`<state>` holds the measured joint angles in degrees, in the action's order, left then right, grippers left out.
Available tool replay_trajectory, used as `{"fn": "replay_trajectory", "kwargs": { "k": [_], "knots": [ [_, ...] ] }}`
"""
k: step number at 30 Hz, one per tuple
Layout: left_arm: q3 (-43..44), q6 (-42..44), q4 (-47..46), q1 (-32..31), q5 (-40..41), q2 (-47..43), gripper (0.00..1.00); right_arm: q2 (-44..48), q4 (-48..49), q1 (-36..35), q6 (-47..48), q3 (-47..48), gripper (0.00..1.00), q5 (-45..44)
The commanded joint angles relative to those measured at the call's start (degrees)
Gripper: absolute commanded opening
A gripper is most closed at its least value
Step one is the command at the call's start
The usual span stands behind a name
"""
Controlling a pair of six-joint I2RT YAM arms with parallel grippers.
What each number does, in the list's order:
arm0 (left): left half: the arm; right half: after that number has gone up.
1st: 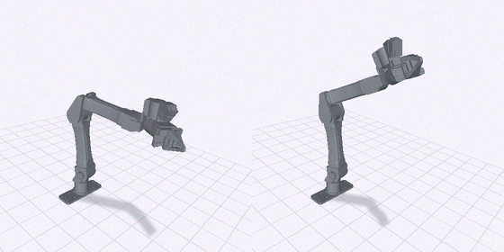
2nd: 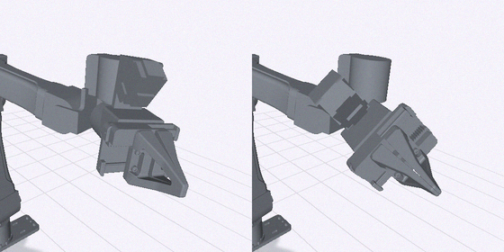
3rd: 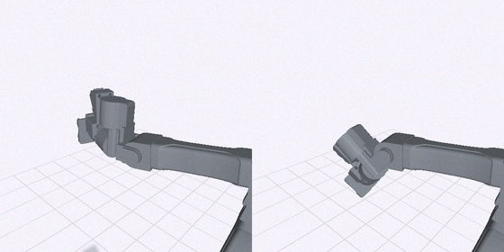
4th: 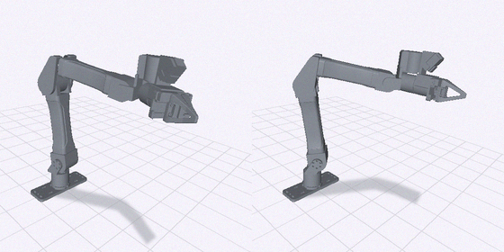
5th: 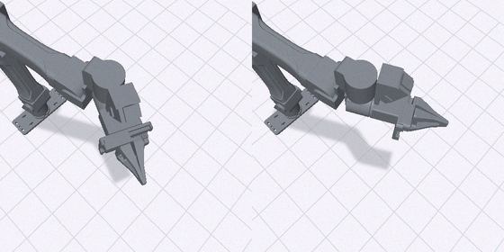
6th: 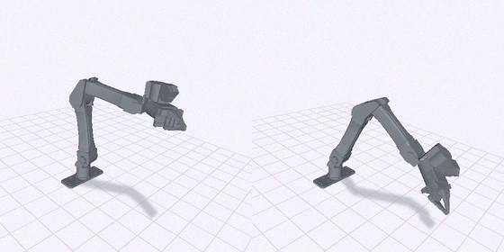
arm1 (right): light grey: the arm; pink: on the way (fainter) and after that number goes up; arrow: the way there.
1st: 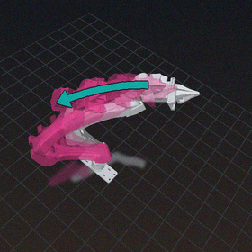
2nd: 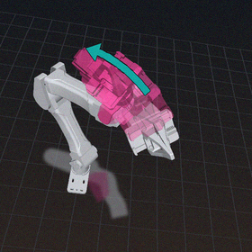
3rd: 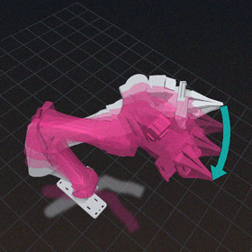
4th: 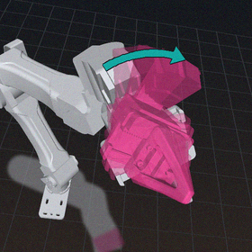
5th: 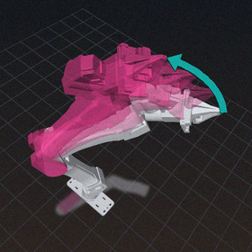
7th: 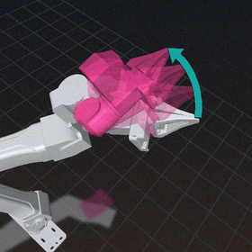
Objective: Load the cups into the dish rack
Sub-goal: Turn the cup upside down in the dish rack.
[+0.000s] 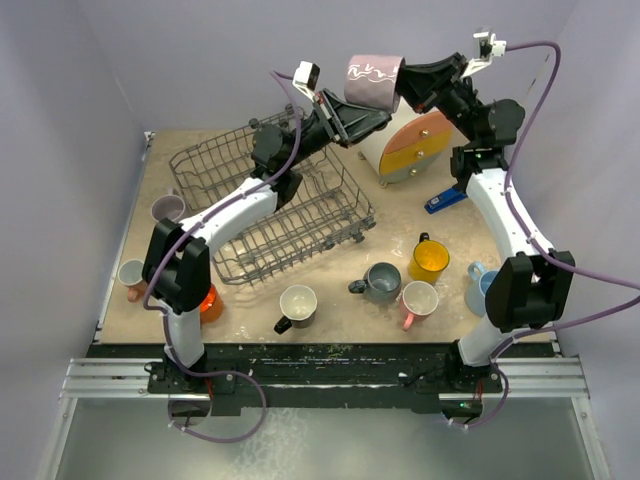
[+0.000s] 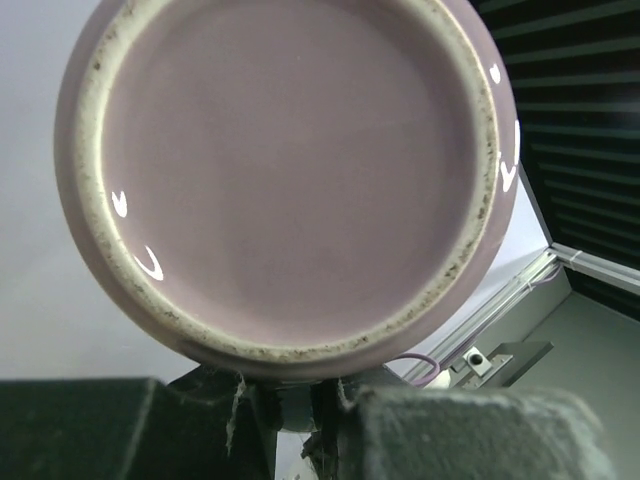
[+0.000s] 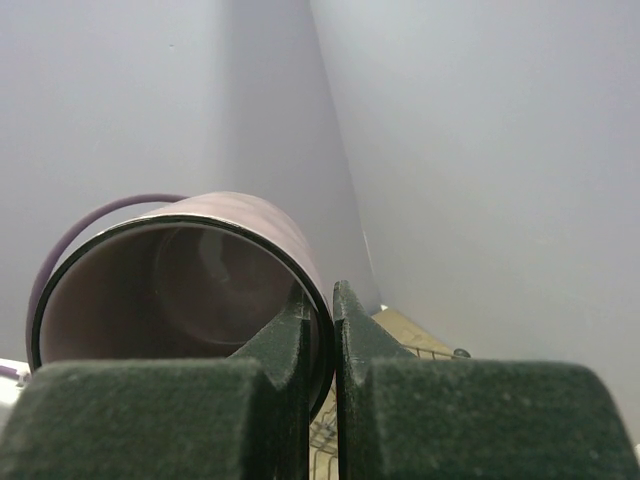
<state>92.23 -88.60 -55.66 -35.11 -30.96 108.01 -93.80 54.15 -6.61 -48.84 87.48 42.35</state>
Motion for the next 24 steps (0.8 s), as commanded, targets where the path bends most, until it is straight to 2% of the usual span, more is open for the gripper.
{"fn": "replay_trajectory", "kwargs": {
  "k": [1, 2, 4, 9, 14, 20, 24],
  "knots": [
    [3.72, -0.83, -5.34, 0.92, 0.57, 0.76, 0.0, 1.07, 6.21, -1.21, 2.19, 2.38, 0.0, 2.96],
    [3.47, -0.83, -5.88, 1.37, 0.66, 0.64, 0.0, 1.07, 6.75, -1.21, 2.41, 2.16, 0.01, 3.5],
    [2.81, -0.43, -6.61, 2.51, 0.64, -0.01, 0.0, 1.24, 7.1, -1.21, 3.11, 1.68, 0.1, 4.88],
    [-0.31, 0.18, -8.72, 6.12, 1.06, -2.36, 0.0, 2.14, 7.03, -0.76, 6.35, -0.11, 0.42, 8.1],
    [-4.57, 0.09, -11.03, 10.13, 1.77, -5.05, 0.0, 2.97, 6.0, -0.6, 9.8, -2.3, 0.63, 11.19],
    [-9.59, 1.37, -10.75, 13.87, 1.33, -8.51, 0.0, 4.11, 2.92, 0.23, 14.71, -4.16, 0.68, 13.56],
    [-11.89, 4.23, -6.93, 16.39, -0.74, -10.33, 0.0, 5.11, -4.06, 0.84, 20.98, -4.42, 0.68, 15.99]
  ]
}}
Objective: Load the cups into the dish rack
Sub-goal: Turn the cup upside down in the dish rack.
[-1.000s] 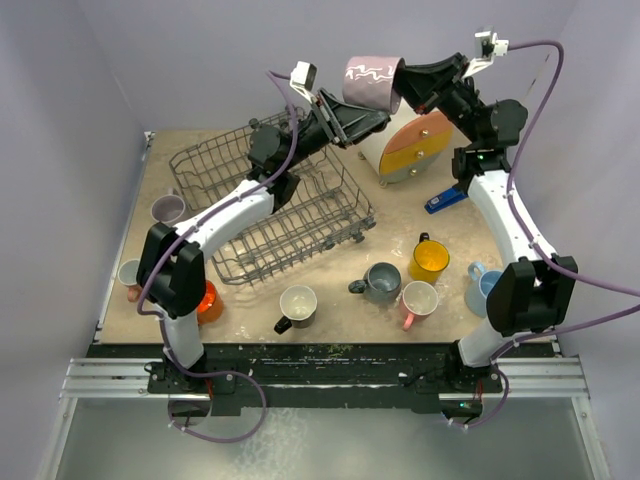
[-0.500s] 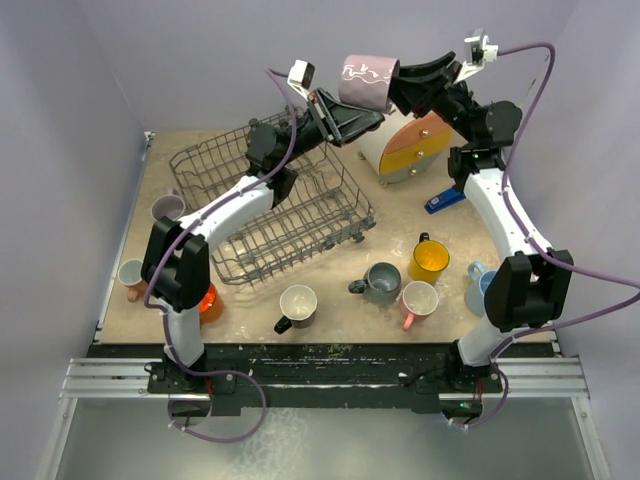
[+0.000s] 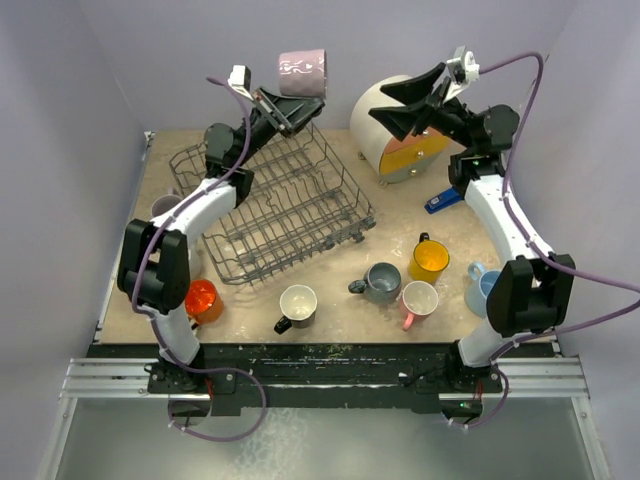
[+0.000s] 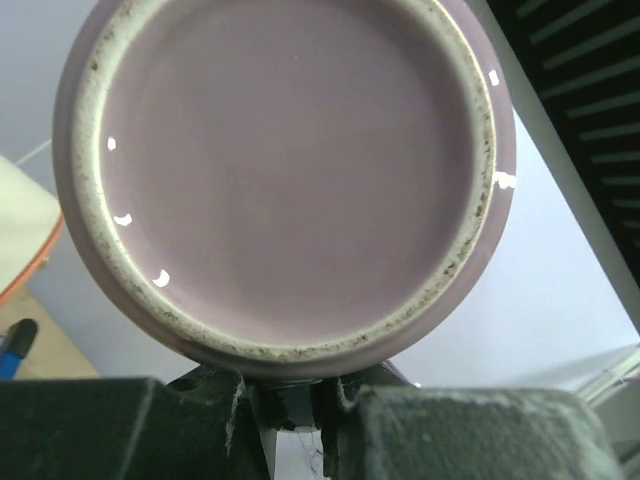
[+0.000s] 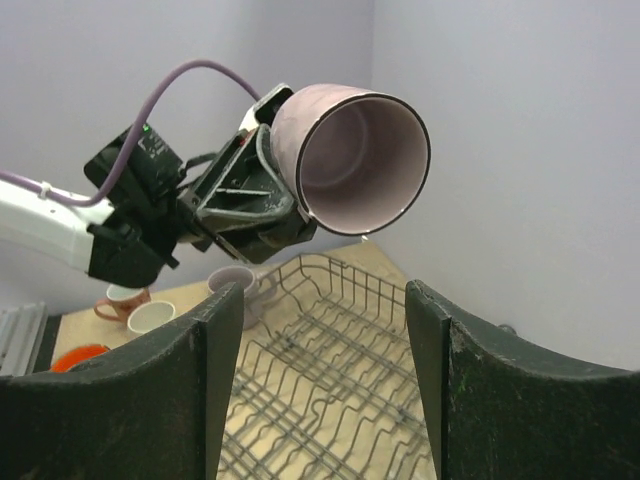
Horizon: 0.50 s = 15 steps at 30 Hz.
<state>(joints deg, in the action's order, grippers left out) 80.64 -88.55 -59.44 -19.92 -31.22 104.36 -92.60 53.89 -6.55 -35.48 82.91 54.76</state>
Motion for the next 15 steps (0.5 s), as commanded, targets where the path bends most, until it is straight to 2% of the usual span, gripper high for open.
{"fn": "replay_trajectory", "kwargs": {
  "k": [1, 9, 15],
  "knots": [
    [-0.69, 5.97, -1.54, 1.73, -1.04, -7.09, 0.0, 4.52, -6.35, 0.82, 9.91, 0.14, 0.68, 4.26],
    [-2.33, 16.76, 11.65, 7.42, -4.39, -10.8, 0.0, 10.1, -33.1, 0.92, 34.58, -0.33, 0.69, 5.25],
    [-1.35, 23.48, 20.46, 9.75, -5.9, -11.66, 0.0, 13.84, -45.1, 1.22, 45.94, -2.21, 0.74, 0.99]
  ]
}}
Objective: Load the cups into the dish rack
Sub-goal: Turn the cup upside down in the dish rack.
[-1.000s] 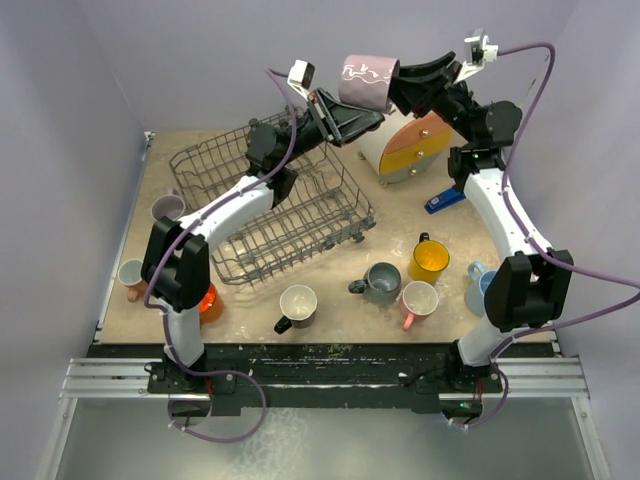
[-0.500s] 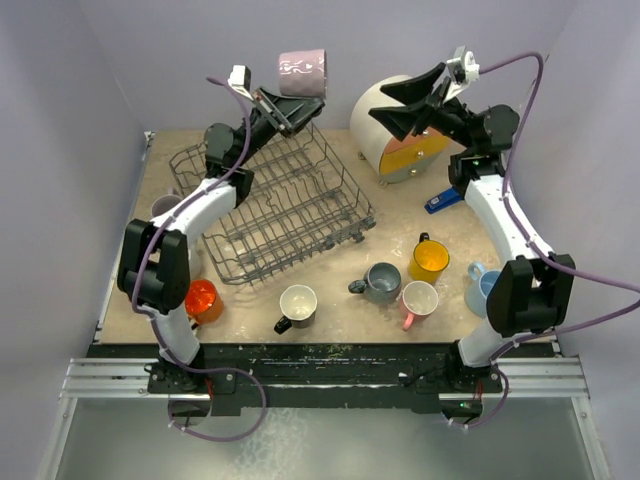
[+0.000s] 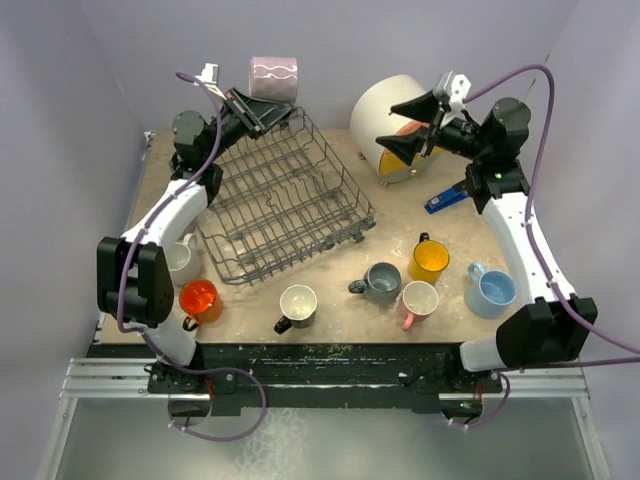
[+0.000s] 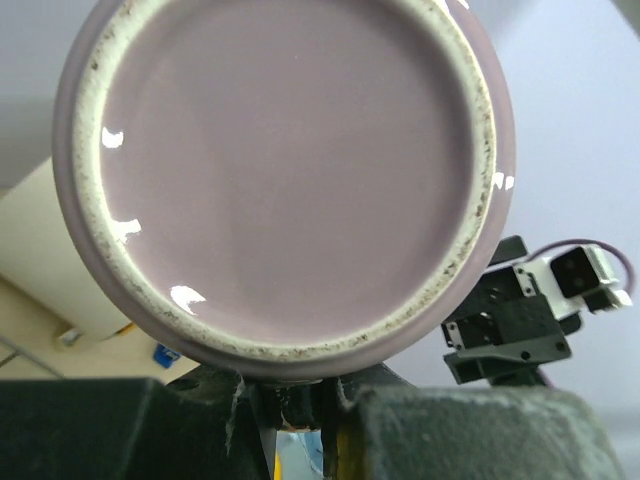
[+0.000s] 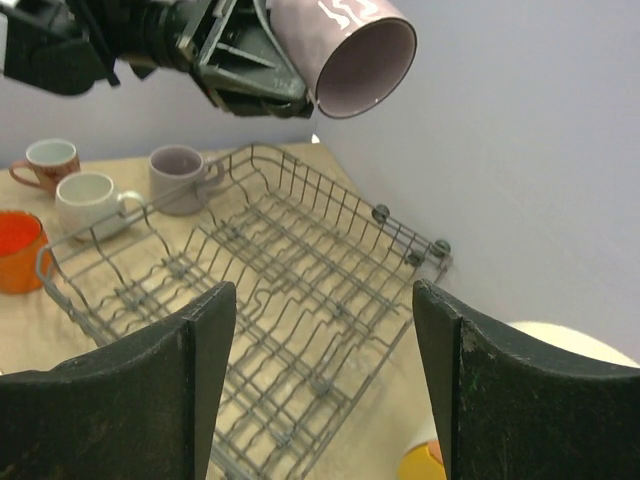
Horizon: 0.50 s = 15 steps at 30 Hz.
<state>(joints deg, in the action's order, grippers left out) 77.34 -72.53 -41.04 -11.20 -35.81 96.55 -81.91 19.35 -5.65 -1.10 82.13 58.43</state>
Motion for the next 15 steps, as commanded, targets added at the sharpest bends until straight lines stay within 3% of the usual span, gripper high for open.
{"fn": "replay_trajectory", "kwargs": {
  "k": [1, 10, 15],
  "knots": [
    [2.07, 8.39, 3.08, 1.15, -1.37, -3.85, 0.0, 3.75, -11.41, 0.5, 12.17, -2.18, 0.74, -3.19],
    [6.51, 22.43, 20.0, 1.71, 0.49, -2.99, 0.0, 7.78, -17.56, 1.57, 16.67, -8.24, 0.79, -7.68],
    [9.43, 33.12, 32.7, 1.74, 6.2, -2.02, 0.0, 8.9, -19.02, 3.39, 16.61, -11.44, 0.81, -9.69]
  ]
}}
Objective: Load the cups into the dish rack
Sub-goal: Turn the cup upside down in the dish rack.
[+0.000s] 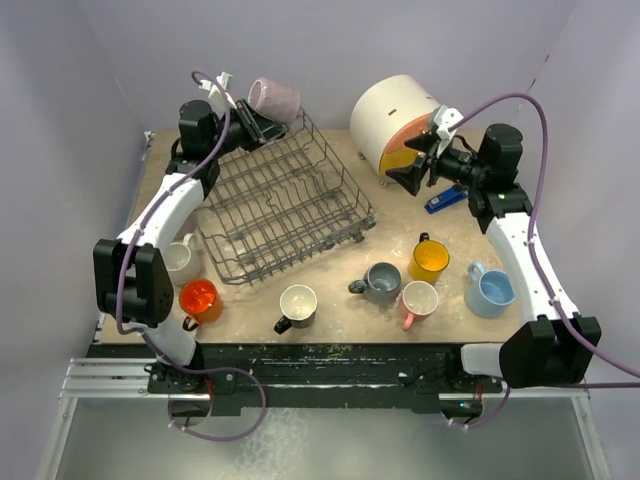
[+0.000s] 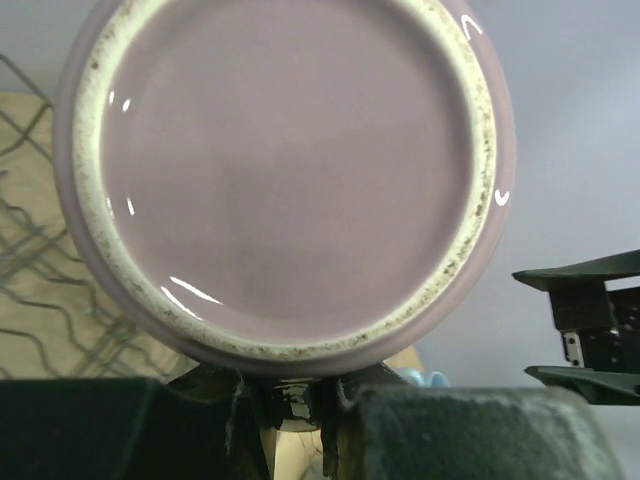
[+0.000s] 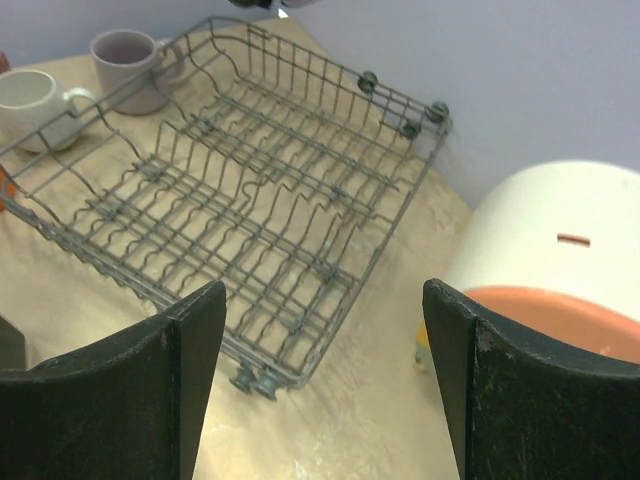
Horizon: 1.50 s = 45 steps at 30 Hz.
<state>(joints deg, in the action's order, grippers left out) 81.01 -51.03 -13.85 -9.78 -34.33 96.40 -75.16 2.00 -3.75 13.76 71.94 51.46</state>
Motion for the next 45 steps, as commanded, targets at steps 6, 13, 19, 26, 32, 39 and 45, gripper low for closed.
{"fn": "replay_trajectory", "kwargs": {
  "k": [6, 13, 19, 26, 32, 39, 45],
  "knots": [
    [9.31, 19.99, 14.71, -0.09, 10.72, 2.31, 0.0, 0.63, -5.01, 3.71, 1.68, -1.87, 0.82, -4.6],
    [17.38, 30.3, 19.1, -2.51, 20.02, 11.39, 0.0, -0.99, -7.19, 3.95, 3.0, -1.45, 0.82, -4.79],
    [27.3, 37.99, 22.83, -4.56, 29.41, 23.48, 0.0, -1.24, -7.15, 3.95, 3.3, -1.98, 0.82, -5.69],
    [39.88, 42.25, 23.63, -6.06, 37.9, 34.18, 0.0, -0.89, -6.38, 3.93, 3.37, -3.54, 0.82, -7.25],
    [46.53, 40.71, 23.35, -6.63, 39.44, 40.93, 0.0, -1.2, -4.1, 3.95, 2.85, -3.74, 0.83, -7.92],
    [50.09, 39.52, 22.8, -7.33, 39.52, 44.9, 0.0, -2.07, -4.82, 3.92, 2.98, -3.29, 0.83, -8.49],
    [50.76, 39.01, 23.26, -7.46, 42.14, 46.89, 0.0, -2.18, -4.11, 3.92, 2.87, -3.64, 0.83, -8.2]
  ]
}}
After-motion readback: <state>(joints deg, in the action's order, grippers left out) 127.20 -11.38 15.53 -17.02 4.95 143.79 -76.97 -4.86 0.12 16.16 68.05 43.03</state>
